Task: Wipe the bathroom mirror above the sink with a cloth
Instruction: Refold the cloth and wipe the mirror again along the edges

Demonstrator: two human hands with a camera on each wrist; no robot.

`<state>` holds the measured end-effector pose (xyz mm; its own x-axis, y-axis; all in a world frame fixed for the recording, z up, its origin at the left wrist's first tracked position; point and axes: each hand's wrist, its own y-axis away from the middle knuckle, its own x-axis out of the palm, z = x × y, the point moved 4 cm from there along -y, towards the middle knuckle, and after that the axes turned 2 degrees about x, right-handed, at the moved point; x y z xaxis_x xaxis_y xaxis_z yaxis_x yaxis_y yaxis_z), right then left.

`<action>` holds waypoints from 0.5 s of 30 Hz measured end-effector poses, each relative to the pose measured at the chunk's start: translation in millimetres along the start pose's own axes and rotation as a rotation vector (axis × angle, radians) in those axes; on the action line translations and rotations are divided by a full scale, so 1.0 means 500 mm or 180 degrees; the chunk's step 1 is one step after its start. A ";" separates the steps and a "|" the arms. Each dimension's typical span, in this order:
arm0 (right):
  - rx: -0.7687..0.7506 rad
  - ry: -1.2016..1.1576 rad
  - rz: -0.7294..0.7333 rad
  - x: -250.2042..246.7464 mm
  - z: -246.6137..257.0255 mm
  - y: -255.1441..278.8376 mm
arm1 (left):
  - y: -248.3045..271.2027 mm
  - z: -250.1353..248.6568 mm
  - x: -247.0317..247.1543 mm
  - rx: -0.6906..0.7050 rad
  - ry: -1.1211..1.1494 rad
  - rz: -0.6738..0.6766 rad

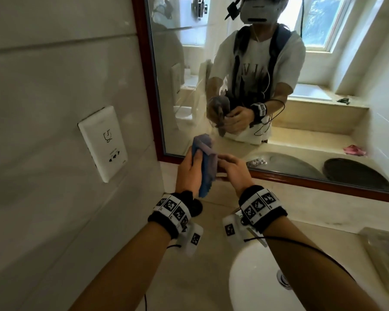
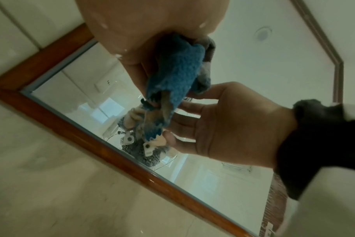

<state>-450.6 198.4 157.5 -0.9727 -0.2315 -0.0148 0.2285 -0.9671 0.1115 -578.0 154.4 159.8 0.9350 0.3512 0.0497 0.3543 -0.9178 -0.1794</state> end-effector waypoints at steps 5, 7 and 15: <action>0.0099 0.0116 0.0024 -0.006 0.003 0.006 | 0.007 -0.014 -0.010 0.0007 0.0044 0.0179; 0.0112 0.0111 -0.0016 -0.011 0.009 0.008 | 0.011 -0.022 -0.010 0.0022 0.0144 0.0225; -0.0213 -0.0146 -0.0698 -0.056 0.032 0.010 | 0.019 -0.019 -0.023 0.0034 0.0114 0.0172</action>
<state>-423.0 201.8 174.3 -0.9998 -0.0115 0.0140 0.0121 -0.9989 0.0444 -585.3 140.0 167.1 0.9528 0.2941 0.0749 0.3032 -0.9331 -0.1934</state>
